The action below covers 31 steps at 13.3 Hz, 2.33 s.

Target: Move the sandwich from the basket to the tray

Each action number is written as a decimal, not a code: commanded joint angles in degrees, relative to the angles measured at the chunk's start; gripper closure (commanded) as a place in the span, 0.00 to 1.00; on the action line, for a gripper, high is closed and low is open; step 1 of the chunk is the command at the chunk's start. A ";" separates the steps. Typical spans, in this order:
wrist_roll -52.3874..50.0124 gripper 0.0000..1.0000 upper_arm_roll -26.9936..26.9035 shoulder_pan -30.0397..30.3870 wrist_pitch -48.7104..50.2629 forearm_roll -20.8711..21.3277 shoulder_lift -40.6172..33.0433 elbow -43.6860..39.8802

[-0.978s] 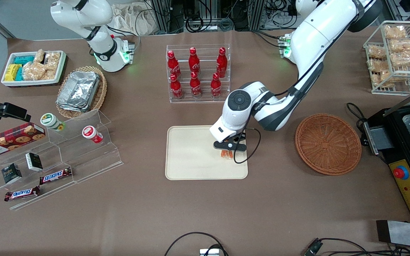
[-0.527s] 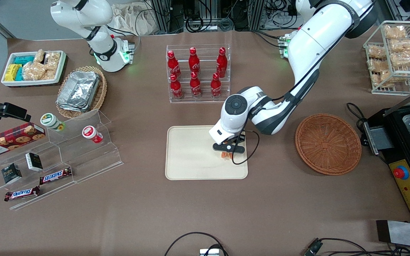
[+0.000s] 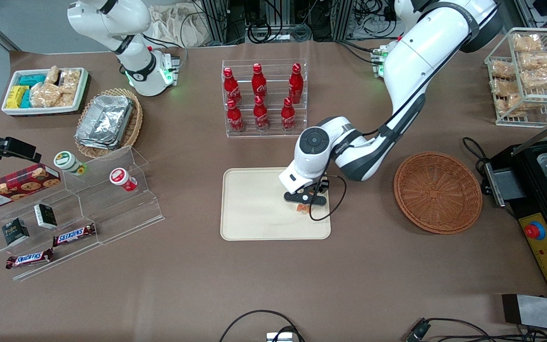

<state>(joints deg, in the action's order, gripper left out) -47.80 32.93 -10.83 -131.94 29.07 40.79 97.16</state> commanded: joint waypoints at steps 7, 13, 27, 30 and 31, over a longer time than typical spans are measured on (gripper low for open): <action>-3.87 0.07 -0.24 -0.16 10.30 0.20 -0.80 -8.30; -3.88 0.05 -1.37 -0.07 19.24 -3.74 -4.05 -15.22; 11.47 0.00 -16.92 -0.07 35.51 -17.98 -13.09 -23.69; 21.65 0.00 -23.06 0.02 35.97 -22.81 -20.19 -18.18; 26.40 0.00 -26.05 -0.07 36.14 -25.01 -22.74 -16.15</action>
<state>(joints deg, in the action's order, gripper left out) -28.31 11.75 -10.40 -95.95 7.84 25.05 74.45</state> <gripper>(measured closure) 0.000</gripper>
